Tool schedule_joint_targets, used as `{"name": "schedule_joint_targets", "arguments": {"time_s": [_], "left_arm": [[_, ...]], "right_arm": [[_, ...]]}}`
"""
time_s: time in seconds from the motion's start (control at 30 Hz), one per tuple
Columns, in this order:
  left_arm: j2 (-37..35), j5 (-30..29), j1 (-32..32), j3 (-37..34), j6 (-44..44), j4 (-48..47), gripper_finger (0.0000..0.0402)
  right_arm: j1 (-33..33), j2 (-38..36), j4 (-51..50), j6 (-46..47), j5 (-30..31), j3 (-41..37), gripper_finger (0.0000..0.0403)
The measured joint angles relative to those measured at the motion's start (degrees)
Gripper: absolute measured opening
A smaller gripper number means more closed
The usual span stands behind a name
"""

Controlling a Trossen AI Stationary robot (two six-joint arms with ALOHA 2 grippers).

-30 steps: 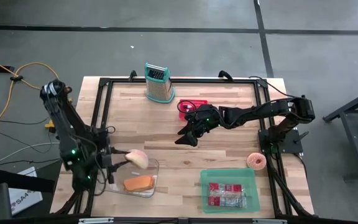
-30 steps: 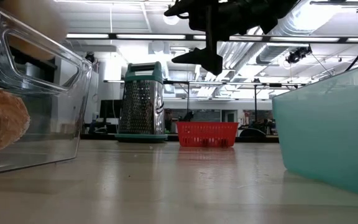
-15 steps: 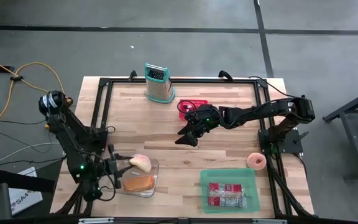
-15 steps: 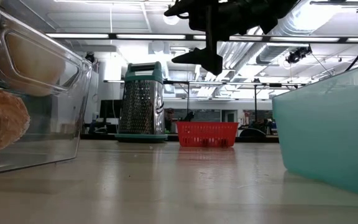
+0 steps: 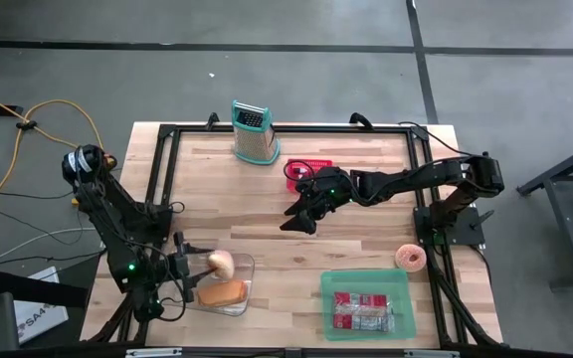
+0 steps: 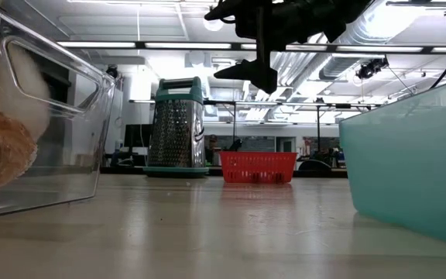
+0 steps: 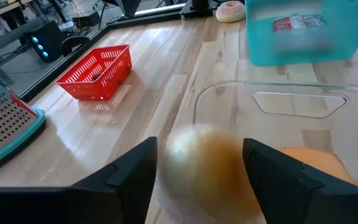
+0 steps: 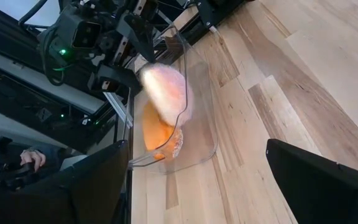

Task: Pick & Place Food Item
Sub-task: Put the bread into the transparent bin, then put the donut into the transparent bin

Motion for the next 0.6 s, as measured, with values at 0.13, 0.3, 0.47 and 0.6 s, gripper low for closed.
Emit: {"name": "schedule_joint_targets", "arguments": {"time_s": [0.13, 0.3, 0.47, 0.6], "left_arm": [[0.0, -0.02, 0.0, 0.0, 0.02, 0.02, 0.0231], [0.0, 1.1, 0.0, 0.0, 0.04, 0.03, 0.0232], [0.0, 1.43, 0.0, 0.0, 0.05, 0.02, 0.0232], [0.0, 1.38, 0.0, 0.0, 1.6, 0.2, 0.0232]], "right_arm": [[0.0, 0.0, -0.01, 0.01, 0.0, 0.0, 0.0369], [0.0, 0.0, 0.0, 0.0, 0.0, 0.0, 0.0369], [0.0, 0.0, -0.01, 0.0, 0.0, 0.0, 0.0369], [0.0, 0.0, -0.01, 0.0, 0.0, 0.0, 0.0369]]}}
